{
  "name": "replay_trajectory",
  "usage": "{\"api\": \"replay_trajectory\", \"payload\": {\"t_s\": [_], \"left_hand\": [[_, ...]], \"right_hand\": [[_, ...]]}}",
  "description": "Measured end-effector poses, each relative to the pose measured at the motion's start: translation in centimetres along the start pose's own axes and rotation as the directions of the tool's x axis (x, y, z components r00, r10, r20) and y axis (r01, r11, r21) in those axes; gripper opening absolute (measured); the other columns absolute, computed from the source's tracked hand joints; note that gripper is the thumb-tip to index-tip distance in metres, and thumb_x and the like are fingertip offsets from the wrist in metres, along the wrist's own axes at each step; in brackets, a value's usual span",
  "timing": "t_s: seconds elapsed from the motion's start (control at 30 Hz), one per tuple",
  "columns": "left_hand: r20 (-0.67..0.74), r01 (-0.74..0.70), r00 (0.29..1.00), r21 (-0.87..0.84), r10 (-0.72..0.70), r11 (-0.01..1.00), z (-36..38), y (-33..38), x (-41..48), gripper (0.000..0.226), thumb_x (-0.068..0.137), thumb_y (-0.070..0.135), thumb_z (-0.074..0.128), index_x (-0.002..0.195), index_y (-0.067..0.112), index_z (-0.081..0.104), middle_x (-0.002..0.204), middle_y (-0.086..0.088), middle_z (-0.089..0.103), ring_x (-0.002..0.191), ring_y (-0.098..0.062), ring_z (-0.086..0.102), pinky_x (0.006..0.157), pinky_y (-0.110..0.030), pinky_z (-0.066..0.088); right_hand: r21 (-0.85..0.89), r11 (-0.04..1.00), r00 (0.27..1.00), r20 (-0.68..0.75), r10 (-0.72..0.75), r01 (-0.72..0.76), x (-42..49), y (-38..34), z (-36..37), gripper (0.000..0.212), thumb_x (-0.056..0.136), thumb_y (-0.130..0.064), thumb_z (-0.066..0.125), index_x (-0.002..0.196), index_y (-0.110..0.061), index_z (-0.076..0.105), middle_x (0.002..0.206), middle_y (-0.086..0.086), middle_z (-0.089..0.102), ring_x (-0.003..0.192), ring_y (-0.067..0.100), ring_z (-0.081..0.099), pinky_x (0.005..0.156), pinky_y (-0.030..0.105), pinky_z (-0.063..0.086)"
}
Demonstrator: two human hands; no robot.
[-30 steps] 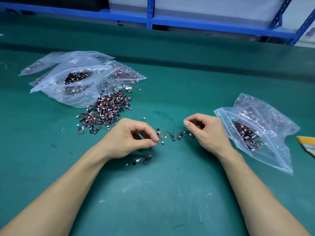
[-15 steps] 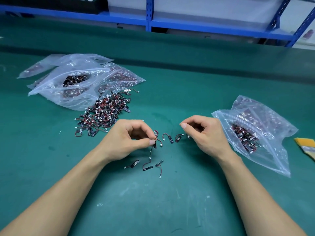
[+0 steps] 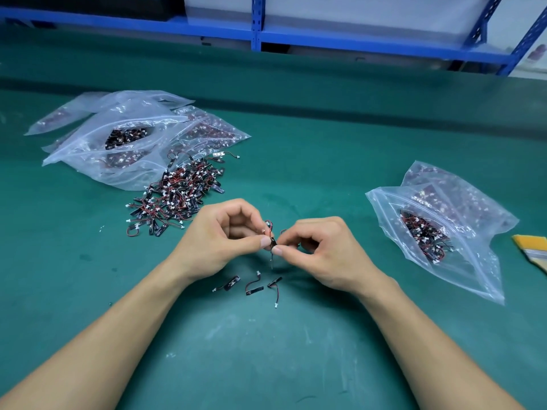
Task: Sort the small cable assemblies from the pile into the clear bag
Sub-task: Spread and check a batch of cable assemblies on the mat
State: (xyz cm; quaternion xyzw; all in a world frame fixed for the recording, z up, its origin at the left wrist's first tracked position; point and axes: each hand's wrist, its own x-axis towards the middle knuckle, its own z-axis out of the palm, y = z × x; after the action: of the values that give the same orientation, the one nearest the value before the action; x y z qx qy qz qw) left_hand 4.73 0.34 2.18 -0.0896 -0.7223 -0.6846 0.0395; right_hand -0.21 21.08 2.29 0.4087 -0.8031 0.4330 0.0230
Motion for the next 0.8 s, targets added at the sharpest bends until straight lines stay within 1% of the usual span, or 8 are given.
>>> {"api": "replay_trajectory", "payload": {"t_s": [0.13,0.33,0.47,0.57,0.6,0.67,0.73,0.8], "left_hand": [[-0.039,0.002,0.999,0.011,-0.002,1.000,0.0,0.0,0.1,0.025,0.076,-0.006,0.078,0.086,0.008,0.060,0.082,-0.011,0.074,0.071,-0.026,0.072,0.071,-0.024,0.057],[-0.067,0.033,0.997,-0.002,-0.033,0.999,-0.1,-0.1,0.1,0.024,0.079,-0.010,0.074,0.088,0.009,0.062,0.082,-0.010,0.074,0.073,-0.029,0.074,0.071,-0.023,0.057],[-0.066,0.040,0.997,-0.015,-0.041,0.999,0.0,0.0,0.0,0.024,0.079,-0.010,0.073,0.087,0.009,0.062,0.083,-0.010,0.073,0.073,-0.031,0.075,0.071,-0.024,0.057],[-0.066,0.043,0.997,-0.023,-0.045,0.999,0.1,0.0,0.0,0.023,0.079,-0.009,0.073,0.088,0.009,0.062,0.083,-0.010,0.073,0.073,-0.031,0.075,0.071,-0.024,0.058],[-0.062,0.041,0.997,-0.025,-0.043,0.999,0.2,0.0,0.0,0.023,0.079,-0.009,0.073,0.088,0.009,0.062,0.083,-0.010,0.073,0.073,-0.031,0.075,0.071,-0.024,0.058],[-0.057,0.036,0.998,-0.031,-0.038,0.999,0.2,0.0,-0.1,0.023,0.079,-0.009,0.074,0.087,0.010,0.063,0.084,-0.009,0.073,0.074,-0.032,0.075,0.072,-0.025,0.058],[-0.055,0.034,0.998,-0.041,-0.036,0.999,0.3,0.0,-0.1,0.024,0.078,-0.008,0.075,0.087,0.012,0.063,0.084,-0.007,0.073,0.075,-0.031,0.075,0.072,-0.024,0.057],[-0.043,0.037,0.998,-0.058,-0.039,0.998,0.5,0.0,-0.1,0.024,0.076,-0.003,0.077,0.086,0.013,0.063,0.084,-0.006,0.073,0.076,-0.030,0.075,0.071,-0.022,0.056]], "right_hand": [[0.036,0.998,0.998,-0.015,0.059,-0.059,0.0,0.3,-0.5,0.012,0.082,-0.008,0.079,0.072,-0.011,0.073,0.062,-0.011,0.061,0.051,0.006,0.045,0.055,0.010,0.031],[0.046,0.991,0.992,-0.018,0.123,-0.122,-0.2,0.5,-2.2,0.017,0.079,-0.011,0.078,0.065,-0.018,0.070,0.053,-0.008,0.056,0.047,0.005,0.040,0.051,0.010,0.031],[-0.028,0.974,0.954,0.201,0.224,-0.223,-0.8,1.3,-3.9,0.018,0.076,-0.021,0.077,0.060,-0.018,0.068,0.048,-0.005,0.056,0.046,0.005,0.044,0.051,0.016,0.036],[-0.143,0.947,0.897,0.305,0.319,-0.288,-1.1,1.7,-4.4,0.035,0.071,-0.047,0.076,0.059,-0.016,0.067,0.048,-0.002,0.056,0.045,0.005,0.042,0.049,0.019,0.036],[-0.163,0.942,0.896,0.297,0.329,-0.292,-1.1,1.7,-4.5,0.044,0.070,-0.055,0.072,0.058,-0.014,0.065,0.048,0.001,0.052,0.045,0.007,0.038,0.048,0.021,0.034],[-0.154,0.950,0.920,0.247,0.305,-0.273,-1.0,1.7,-4.6,0.055,0.072,-0.062,0.065,0.055,-0.010,0.058,0.048,0.004,0.043,0.047,0.009,0.031,0.047,0.023,0.028],[-0.114,0.965,0.946,0.198,0.257,-0.238,-0.9,1.5,-4.3,0.054,0.075,-0.060,0.064,0.055,-0.011,0.058,0.048,0.002,0.040,0.048,0.009,0.029,0.047,0.021,0.026],[-0.037,0.972,0.955,0.182,0.234,-0.231,-0.7,1.1,-3.5,0.042,0.075,-0.059,0.069,0.061,-0.019,0.068,0.049,-0.001,0.047,0.048,0.007,0.033,0.049,0.019,0.030]]}}
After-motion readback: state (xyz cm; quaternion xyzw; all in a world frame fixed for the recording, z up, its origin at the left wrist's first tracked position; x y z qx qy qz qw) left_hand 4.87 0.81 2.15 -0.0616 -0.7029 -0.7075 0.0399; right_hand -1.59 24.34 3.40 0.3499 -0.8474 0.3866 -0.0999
